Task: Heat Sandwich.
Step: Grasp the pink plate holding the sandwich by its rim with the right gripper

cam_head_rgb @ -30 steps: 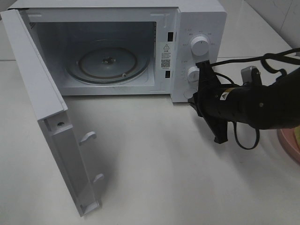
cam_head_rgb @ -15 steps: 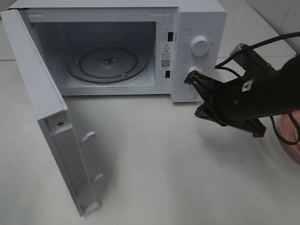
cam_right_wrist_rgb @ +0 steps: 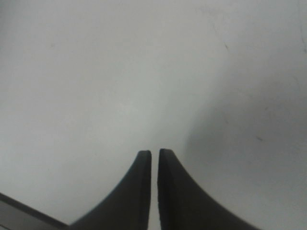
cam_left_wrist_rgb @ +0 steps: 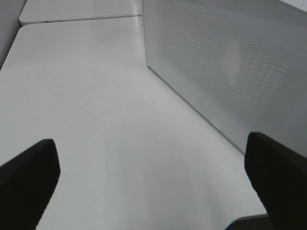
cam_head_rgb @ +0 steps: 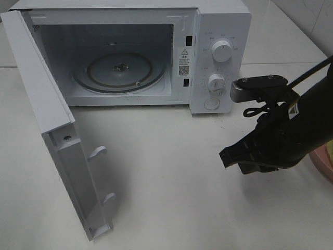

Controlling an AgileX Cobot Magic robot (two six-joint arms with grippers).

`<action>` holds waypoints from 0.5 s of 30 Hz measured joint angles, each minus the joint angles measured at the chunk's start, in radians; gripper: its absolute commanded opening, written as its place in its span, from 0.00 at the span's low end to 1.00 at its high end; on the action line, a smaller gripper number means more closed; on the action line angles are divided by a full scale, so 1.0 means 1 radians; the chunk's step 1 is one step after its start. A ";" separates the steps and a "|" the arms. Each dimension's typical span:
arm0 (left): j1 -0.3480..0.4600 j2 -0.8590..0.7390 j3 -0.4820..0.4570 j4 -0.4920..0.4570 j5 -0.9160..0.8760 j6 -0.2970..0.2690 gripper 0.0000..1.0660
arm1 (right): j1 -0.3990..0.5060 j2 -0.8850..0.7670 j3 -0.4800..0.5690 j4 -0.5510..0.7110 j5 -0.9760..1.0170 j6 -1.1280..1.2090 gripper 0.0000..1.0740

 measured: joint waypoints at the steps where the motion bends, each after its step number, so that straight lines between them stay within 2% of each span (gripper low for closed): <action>1: 0.000 0.000 0.000 0.000 0.000 0.000 0.97 | 0.000 0.000 0.000 0.000 0.000 0.000 0.09; 3: 0.000 0.000 0.000 0.000 0.000 0.000 0.97 | 0.000 -0.002 -0.026 -0.044 0.091 -0.007 0.11; 9: 0.000 0.000 0.000 0.000 0.000 0.000 0.97 | -0.013 -0.031 -0.045 -0.103 0.174 -0.007 0.18; 15: 0.000 0.000 0.000 0.000 0.000 0.000 0.97 | -0.107 -0.069 -0.046 -0.119 0.229 -0.007 0.35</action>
